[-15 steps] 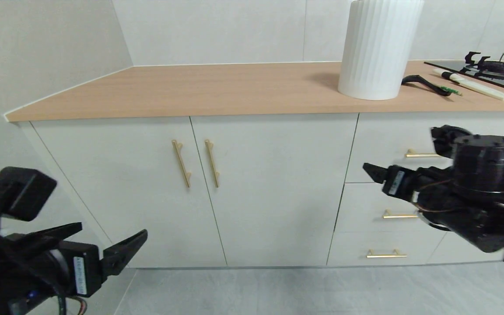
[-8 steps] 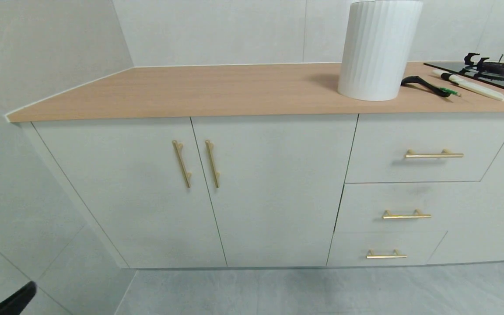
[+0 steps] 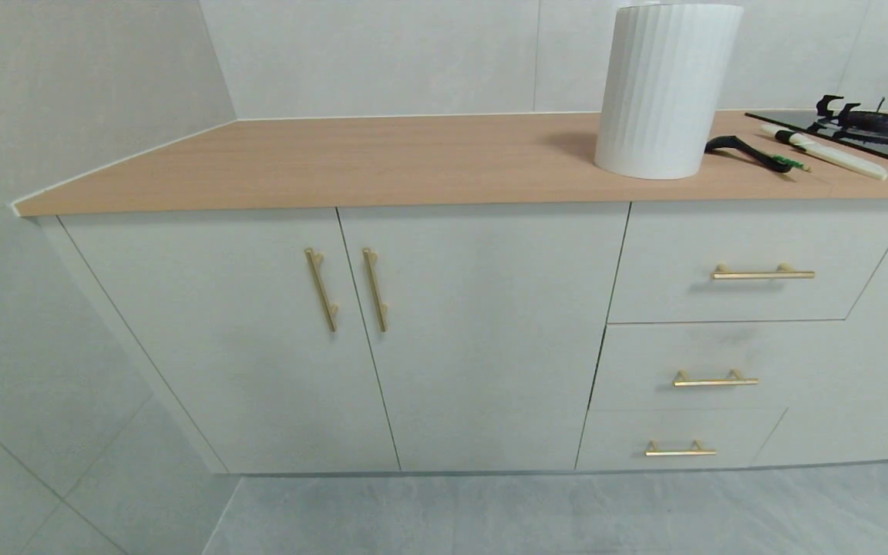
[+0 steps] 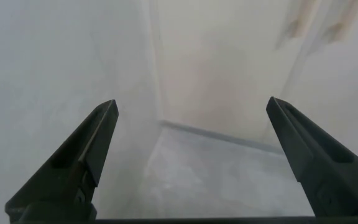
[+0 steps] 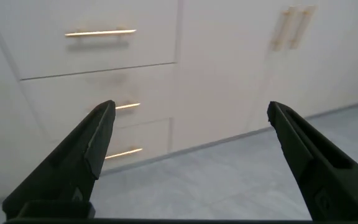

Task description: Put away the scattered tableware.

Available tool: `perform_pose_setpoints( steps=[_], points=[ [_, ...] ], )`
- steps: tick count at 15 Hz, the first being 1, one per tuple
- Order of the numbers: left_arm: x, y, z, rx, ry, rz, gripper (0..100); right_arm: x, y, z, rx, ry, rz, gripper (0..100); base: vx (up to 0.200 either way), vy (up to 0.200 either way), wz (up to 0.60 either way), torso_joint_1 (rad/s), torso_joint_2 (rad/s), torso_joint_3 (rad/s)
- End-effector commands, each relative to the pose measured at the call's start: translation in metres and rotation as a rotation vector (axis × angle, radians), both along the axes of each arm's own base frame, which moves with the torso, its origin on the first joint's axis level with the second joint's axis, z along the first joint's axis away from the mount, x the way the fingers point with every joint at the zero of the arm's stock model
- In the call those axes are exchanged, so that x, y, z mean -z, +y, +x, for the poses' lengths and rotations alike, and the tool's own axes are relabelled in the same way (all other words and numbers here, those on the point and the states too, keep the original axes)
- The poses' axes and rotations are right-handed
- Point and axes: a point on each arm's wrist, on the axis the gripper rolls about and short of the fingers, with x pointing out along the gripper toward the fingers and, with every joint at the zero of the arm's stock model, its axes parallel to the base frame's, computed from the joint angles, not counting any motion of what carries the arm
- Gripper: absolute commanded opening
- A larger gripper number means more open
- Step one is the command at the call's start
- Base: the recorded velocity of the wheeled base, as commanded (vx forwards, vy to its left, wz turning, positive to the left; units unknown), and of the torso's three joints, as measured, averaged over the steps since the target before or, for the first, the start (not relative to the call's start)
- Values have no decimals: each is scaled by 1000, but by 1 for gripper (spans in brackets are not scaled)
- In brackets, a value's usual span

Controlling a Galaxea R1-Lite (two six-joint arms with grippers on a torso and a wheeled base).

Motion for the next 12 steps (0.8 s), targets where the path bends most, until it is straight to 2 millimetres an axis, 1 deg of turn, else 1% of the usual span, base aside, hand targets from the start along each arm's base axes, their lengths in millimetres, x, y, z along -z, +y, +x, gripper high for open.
perform_pose_setpoints(
  steps=[1,2,3,4,5,6,7,8,9,12],
  points=[
    [29,-4,-10,-75,-66,17,100,15,1,-8,40,-51,15,100,0,0,0,0,0,0],
    [47,-4,-2,-87,-3,27,100,21,1,-4,34,-58,46,100,0,0,0,0,0,0],
    [58,-4,3,-121,19,28,100,27,1,0,25,-60,64,100,0,0,0,0,0,0],
    [57,-4,6,-105,-48,18,100,46,2,8,-51,-52,61,100,0,0,0,0,0,0],
    [61,-6,10,-12,-70,13,100,56,5,16,-174,-74,67,100,0,0,0,0,0,0],
    [61,-8,12,72,-95,11,100,60,6,19,-239,-106,76,100,0,0,0,0,0,0],
    [62,-10,13,160,-109,10,100,65,7,22,-283,-93,74,100,0,0,0,0,0,0],
    [64,-12,13,277,-85,12,100,73,8,24,-326,-61,74,100,0,0,0,0,0,0],
    [66,-13,13,312,-66,15,100,79,8,26,-352,-23,77,100,0,0,0,0,0,0],
    [65,-13,13,311,-71,12,100,85,9,26,-373,31,86,100,0,0,0,0,0,0]
  ],
)
